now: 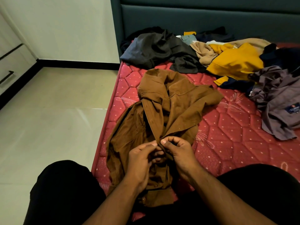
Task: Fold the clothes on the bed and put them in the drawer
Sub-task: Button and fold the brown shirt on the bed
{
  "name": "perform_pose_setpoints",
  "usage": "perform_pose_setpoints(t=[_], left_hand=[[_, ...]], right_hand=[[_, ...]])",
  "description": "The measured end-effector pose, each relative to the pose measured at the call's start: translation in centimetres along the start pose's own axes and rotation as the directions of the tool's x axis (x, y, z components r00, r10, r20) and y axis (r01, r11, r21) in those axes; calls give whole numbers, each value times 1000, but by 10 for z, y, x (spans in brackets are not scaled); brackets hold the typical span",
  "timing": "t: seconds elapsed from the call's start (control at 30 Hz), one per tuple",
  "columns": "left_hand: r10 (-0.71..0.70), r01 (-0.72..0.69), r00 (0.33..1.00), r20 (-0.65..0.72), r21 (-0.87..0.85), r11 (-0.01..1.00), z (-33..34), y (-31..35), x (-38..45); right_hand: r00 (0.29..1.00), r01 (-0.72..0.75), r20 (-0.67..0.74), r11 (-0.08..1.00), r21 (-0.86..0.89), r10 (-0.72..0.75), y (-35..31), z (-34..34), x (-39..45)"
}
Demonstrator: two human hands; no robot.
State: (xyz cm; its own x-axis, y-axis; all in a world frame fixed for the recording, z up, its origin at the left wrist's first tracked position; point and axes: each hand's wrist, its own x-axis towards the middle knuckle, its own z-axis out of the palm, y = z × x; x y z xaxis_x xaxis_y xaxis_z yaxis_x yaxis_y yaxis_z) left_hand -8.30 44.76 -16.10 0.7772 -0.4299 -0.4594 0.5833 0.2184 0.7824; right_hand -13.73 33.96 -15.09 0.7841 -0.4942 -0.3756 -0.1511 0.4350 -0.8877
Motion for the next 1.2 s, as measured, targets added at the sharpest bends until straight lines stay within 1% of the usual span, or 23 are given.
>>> perform_pose_setpoints(t=[0.07,0.13,0.2,0.3,0.43,0.53,0.6,0.7,0.87,1.03,1.2], left_hand=[[-64,63,998,-24,-59,996,-3,2,4],[-64,62,997,-31,-67,996,-3,2,5],[-32,30,998,-52,-34,999,0,1,4],[52,-44,994,-96,87,995,3,1,3],[166,-151,985,-46,235,960,4,4,3],[221,-206,975,-21,280,938,5,3,0],[219,-200,975,-38,277,940,5,0,-1],[209,-192,977,-42,251,949,4,-1,0],[153,-152,988,11,203,967,3,0,2],[185,-196,980,68,272,942,-10,4,13],[138,-160,986,91,305,939,-15,4,19]], right_hand=[[1000,-7,5,1000,-22,8,0,0,1],[1000,-17,7,999,-34,17,0,-1,2],[999,-40,33,999,-25,40,-1,-2,2],[998,-44,41,998,-40,45,1,-3,2],[999,-26,23,999,-26,27,1,0,3],[1000,10,0,1000,-18,-10,4,-1,4],[999,35,-14,998,-44,-36,9,-2,4],[999,43,3,997,-62,-43,13,-2,5],[999,36,19,998,-48,-35,11,-3,4],[997,68,-40,995,-68,-71,10,-2,4],[994,103,-32,993,-58,-105,12,-3,4]])
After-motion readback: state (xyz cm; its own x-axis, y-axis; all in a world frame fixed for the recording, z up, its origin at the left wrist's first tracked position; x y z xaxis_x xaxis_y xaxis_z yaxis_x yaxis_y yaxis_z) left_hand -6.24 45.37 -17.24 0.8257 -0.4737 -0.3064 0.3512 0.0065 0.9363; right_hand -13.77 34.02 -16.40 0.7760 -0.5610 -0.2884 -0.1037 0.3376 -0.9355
